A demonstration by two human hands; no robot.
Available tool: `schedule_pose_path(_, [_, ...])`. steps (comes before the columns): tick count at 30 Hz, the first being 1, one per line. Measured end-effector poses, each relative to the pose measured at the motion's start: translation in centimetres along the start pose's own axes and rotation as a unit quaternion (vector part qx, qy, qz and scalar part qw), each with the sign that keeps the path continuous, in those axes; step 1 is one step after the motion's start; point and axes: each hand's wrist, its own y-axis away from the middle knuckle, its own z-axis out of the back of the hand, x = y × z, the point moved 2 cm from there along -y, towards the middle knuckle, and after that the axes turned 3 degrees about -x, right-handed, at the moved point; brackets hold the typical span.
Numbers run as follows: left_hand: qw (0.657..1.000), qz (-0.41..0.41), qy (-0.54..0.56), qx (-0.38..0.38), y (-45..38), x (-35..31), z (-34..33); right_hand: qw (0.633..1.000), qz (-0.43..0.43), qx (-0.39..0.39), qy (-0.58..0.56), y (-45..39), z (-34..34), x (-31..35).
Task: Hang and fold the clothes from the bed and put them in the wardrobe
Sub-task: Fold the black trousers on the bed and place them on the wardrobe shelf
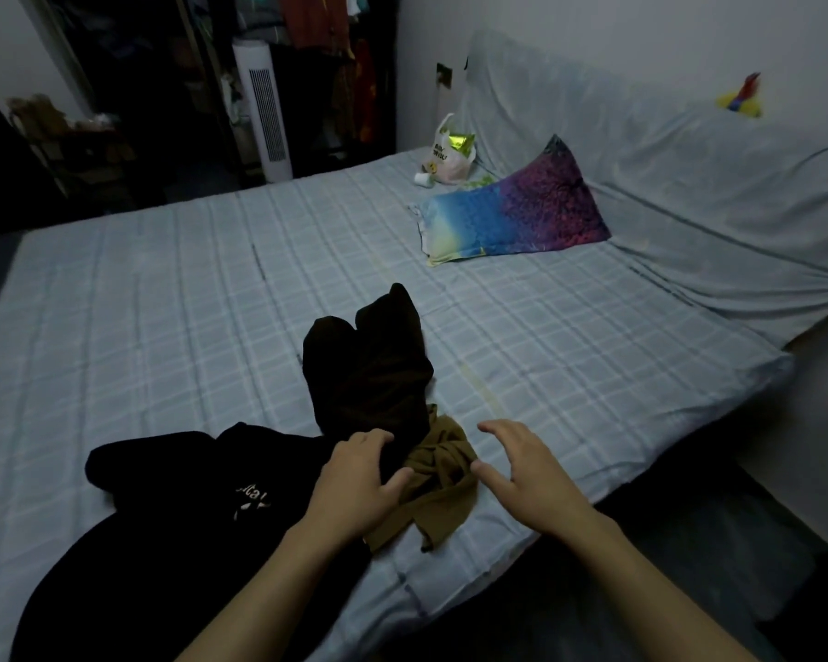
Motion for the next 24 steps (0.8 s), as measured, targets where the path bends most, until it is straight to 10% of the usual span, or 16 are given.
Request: schedule_pose_path(24, [0.987,0.124,0.062,-0.087,-18.0,7.7,2.2,0.992,0.049,0.112,-0.027,-24.4,-4.4,-1.7])
